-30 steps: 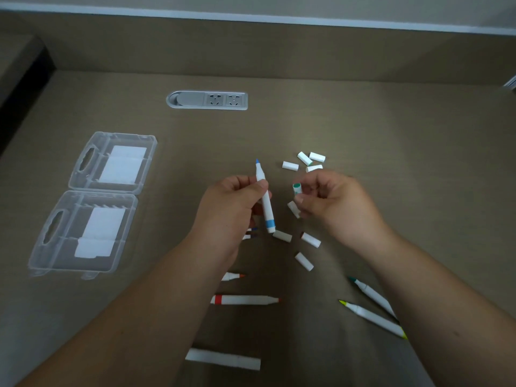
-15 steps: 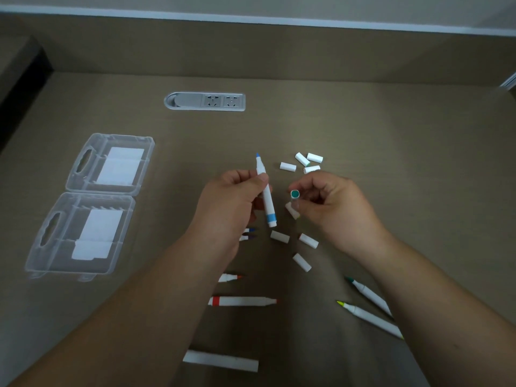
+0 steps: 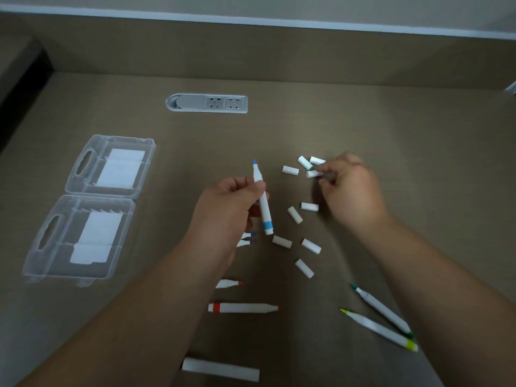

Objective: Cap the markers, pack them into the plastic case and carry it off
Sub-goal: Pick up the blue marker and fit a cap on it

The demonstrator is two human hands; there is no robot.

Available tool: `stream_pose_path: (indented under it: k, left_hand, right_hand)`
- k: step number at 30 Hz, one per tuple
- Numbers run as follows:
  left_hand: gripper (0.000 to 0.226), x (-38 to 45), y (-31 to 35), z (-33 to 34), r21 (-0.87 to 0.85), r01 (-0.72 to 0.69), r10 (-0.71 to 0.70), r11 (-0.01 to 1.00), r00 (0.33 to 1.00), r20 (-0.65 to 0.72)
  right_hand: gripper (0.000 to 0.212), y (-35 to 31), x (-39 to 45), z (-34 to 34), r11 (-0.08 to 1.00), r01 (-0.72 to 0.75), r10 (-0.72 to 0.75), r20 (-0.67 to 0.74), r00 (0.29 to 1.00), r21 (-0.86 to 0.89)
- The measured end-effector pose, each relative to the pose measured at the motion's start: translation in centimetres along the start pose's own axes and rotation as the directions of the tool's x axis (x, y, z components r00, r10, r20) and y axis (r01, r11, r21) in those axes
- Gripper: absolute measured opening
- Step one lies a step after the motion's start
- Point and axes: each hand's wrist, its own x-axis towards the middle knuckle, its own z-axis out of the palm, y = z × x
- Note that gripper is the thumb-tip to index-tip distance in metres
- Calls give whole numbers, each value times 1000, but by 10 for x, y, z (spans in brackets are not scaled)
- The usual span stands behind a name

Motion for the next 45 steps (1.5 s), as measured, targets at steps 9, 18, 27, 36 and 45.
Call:
stream_pose_path:
  k: [9, 18, 27, 36, 45]
  left_hand:
    - [12, 4, -4, 2, 7, -15, 15, 1000, 1000, -12]
    - [12, 11, 2, 7, -20, -40, 40, 999, 999, -26]
    - [10, 19, 6, 15, -19, -73, 73, 997, 997, -22]
    - [8, 15, 1, 12, -15, -52, 51, 999, 998, -20]
    - [10, 15, -1, 5, -35, -68, 67, 997, 997, -24]
  right_hand:
    - [11, -4, 11, 6, 992, -15, 30, 121, 992, -123]
    - [6, -37, -8, -31, 61, -790, 182, 771, 610, 610]
    - [15, -46, -12, -28, -61, -858, 222, 845, 486, 510]
    - [7, -43, 3, 5, 913, -317, 270, 200, 942, 258]
    - [11, -42, 12, 19, 994, -105, 104, 81, 991, 12]
